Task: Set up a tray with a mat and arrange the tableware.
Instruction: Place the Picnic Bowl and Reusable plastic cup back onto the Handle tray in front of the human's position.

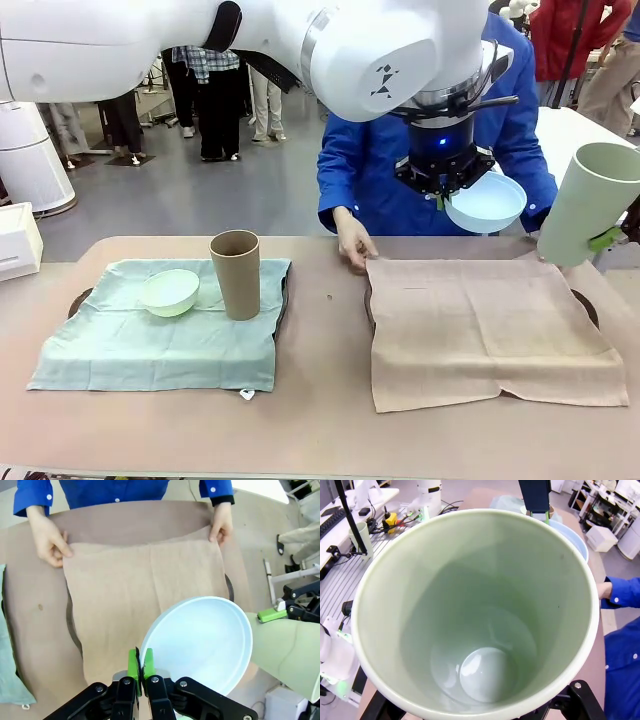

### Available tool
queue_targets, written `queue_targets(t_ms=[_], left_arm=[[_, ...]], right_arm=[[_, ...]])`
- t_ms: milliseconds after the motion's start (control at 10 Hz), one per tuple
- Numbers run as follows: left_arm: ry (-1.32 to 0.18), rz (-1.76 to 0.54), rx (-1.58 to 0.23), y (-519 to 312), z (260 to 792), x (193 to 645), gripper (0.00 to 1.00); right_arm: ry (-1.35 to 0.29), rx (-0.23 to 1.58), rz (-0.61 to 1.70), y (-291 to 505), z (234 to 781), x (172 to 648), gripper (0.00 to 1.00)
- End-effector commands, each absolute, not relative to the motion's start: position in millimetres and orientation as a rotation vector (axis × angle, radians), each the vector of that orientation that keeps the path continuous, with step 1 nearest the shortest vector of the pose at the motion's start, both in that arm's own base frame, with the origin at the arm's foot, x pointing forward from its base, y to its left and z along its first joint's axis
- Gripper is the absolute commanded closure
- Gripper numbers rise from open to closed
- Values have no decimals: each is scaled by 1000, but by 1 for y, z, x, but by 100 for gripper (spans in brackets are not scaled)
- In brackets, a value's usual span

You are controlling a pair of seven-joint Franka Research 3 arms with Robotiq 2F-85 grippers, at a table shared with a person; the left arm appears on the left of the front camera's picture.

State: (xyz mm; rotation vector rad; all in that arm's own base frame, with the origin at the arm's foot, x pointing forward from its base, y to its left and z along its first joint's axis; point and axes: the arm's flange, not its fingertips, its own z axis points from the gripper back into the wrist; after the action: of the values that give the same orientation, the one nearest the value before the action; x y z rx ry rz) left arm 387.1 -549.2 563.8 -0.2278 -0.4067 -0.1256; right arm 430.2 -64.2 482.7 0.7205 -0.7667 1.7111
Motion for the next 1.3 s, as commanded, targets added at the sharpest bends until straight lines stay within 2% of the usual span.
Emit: queue_targets(t_ms=[0,300,400,900,1000,1200], left_arm=[[-406,-133,-238,-547,567,387,100],[-406,-133,-238,-547,567,387,100],[-407,-126,-228,-549,564,387,96],[-319,-62,-276,-524,515,408,96],[-289,-47,-252,-520,516,407,96],[-327,-58,-253,-534,519,416,96]], right_arm=[[-769,712,1717,-65,485,433,100],[-769,712,1717,-65,485,433,100],[-767,721,1711,-64,483,430,19],[-737,799,1667,-74,433,454,19],[-731,796,1651,-77,438,442,19],[-731,796,1651,-77,438,442,19]])
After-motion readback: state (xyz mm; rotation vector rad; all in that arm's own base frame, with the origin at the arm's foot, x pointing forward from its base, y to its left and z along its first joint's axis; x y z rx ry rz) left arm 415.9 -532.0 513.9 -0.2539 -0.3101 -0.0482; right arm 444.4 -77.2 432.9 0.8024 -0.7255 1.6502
